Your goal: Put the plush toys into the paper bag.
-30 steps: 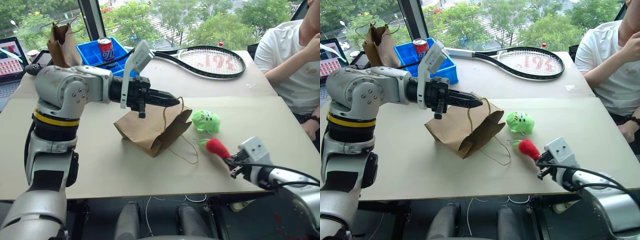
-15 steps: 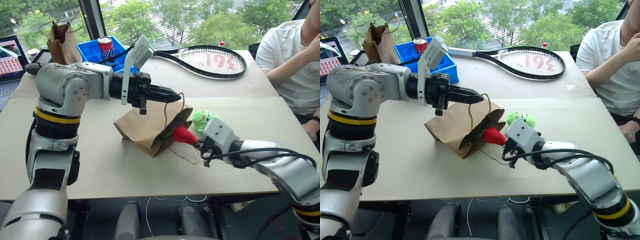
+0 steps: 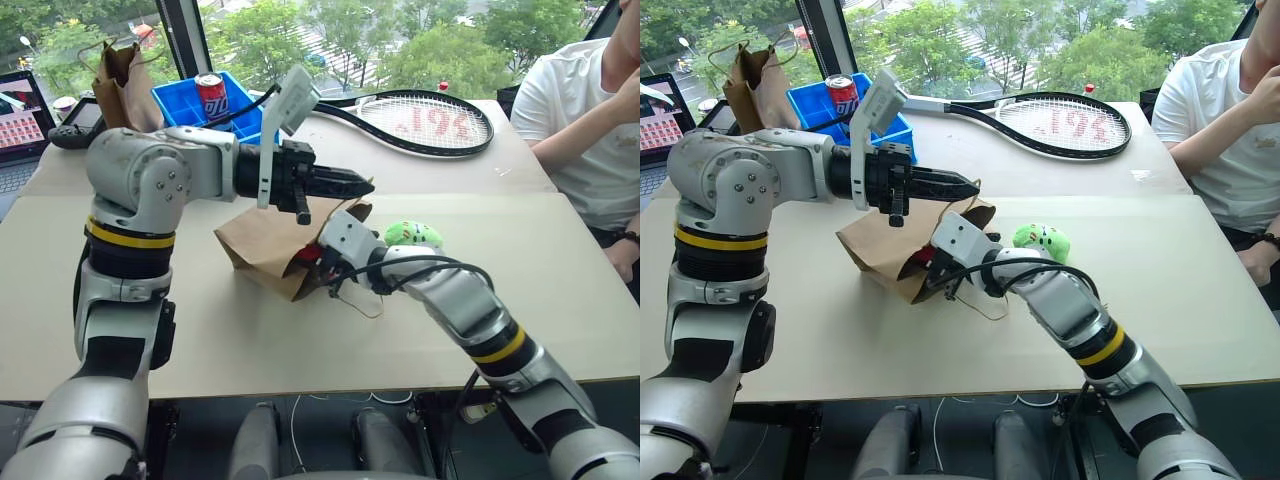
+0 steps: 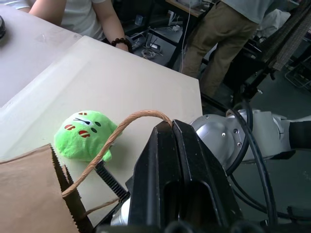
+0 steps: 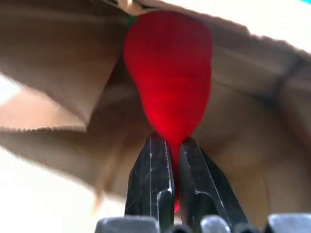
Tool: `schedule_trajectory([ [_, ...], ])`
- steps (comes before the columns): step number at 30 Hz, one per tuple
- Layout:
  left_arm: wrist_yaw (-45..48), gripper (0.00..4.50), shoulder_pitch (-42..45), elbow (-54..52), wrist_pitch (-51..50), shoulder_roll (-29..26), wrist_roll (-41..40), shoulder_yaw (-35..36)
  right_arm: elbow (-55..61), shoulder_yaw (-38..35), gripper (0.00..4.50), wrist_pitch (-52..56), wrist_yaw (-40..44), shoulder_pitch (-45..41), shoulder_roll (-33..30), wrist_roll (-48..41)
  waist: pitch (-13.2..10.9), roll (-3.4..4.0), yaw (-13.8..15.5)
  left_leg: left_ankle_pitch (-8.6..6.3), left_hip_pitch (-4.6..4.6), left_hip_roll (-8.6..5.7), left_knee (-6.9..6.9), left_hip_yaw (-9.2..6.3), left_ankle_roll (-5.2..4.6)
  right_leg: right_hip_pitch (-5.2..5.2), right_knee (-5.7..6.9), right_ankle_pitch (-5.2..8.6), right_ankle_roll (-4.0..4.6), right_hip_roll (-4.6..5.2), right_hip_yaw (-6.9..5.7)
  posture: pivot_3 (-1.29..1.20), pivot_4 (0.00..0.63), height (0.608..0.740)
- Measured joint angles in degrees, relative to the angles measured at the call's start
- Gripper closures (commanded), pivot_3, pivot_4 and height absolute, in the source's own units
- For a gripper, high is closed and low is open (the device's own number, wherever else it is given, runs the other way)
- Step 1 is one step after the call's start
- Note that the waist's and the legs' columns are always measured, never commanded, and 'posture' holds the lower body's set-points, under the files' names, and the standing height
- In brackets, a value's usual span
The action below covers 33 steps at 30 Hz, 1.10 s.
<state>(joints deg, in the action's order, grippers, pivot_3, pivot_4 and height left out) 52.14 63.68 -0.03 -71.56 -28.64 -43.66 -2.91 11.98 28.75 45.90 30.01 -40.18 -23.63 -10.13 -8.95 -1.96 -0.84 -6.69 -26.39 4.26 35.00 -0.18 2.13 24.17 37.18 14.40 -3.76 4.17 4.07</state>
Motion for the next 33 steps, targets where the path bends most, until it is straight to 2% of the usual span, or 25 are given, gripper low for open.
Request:
schedule_trajectory([
  [6,-4.02,4.50,-0.86,-0.93,-2.07,1.56,-1.53,2.98,-0.78,-2.98,1.44,-2.53,-0.16,4.10,5.11,-0.54,0.00,0.00,-0.01,0.00,0.01,0.00,0.02,-0.02,0.00,-0.02,0.02,-0.01,0.00,-0.01,0.00,0.00,0.150,0.740],
  [10,-5.21,4.50,-1.14,-1.26,-2.21,1.58,-1.68,3.87,-0.21,-4.67,0.11,-2.80,0.41,6.74,4.11,-0.62,0.00,0.00,0.01,0.00,0.01,0.00,0.02,-0.02,0.01,-0.02,0.02,-0.01,0.02,-0.01,-0.01,0.00,0.150,0.740],
  [13,-5.47,4.50,-1.56,-1.30,-2.13,1.39,-1.62,3.97,3.80,-9.28,0.11,-2.78,1.76,10.34,1.93,-2.68,0.00,0.00,0.13,0.00,0.01,0.00,0.01,-0.02,0.01,-0.04,0.00,-0.01,0.01,-0.01,-0.01,0.00,0.150,0.740],
  [18,-5.57,4.50,-2.34,-1.13,-1.37,0.76,-1.28,3.95,9.75,-23.14,0.11,-2.47,5.38,17.51,-4.96,-9.13,0.00,0.00,0.11,0.00,0.04,0.00,0.01,-0.02,0.01,-0.06,0.00,-0.01,0.01,-0.01,-0.01,0.00,0.150,0.740],
  [22,-5.69,4.50,-2.55,-0.96,-1.04,0.93,-1.24,3.93,10.68,-31.05,0.11,-1.54,6.36,20.41,-7.26,-13.17,0.00,0.00,-0.16,0.00,0.07,0.00,0.00,-0.02,0.01,-0.05,0.01,-0.02,0.02,-0.02,0.01,0.00,0.150,0.740],
  [25,-6.04,4.50,-2.68,-0.93,-1.03,1.14,-1.26,3.96,6.19,-34.66,0.11,-2.10,4.15,20.17,-9.39,-11.96,0.00,0.00,-0.20,0.00,0.12,0.00,0.01,-0.02,0.01,-0.09,0.01,-0.02,0.03,-0.02,0.01,0.00,0.150,0.740],
  [29,-6.42,4.50,-3.04,-0.91,-1.01,1.41,-1.29,3.97,-6.27,-35.76,0.11,-6.46,0.20,16.25,-7.03,-8.39,0.00,0.00,-0.40,0.01,0.14,0.00,0.02,-0.01,0.01,-0.08,0.00,-0.03,0.04,-0.02,0.04,0.00,0.150,0.740],
  [33,-6.52,4.50,-3.08,-0.51,-0.57,1.49,-1.18,3.94,-19.46,-31.97,1.11,-13.68,-0.07,12.80,-5.11,-3.73,-0.01,0.02,-0.43,0.00,0.14,0.00,-0.03,0.00,0.01,-0.11,-0.03,-0.03,0.03,-0.02,0.04,0.00,0.150,0.740],
])
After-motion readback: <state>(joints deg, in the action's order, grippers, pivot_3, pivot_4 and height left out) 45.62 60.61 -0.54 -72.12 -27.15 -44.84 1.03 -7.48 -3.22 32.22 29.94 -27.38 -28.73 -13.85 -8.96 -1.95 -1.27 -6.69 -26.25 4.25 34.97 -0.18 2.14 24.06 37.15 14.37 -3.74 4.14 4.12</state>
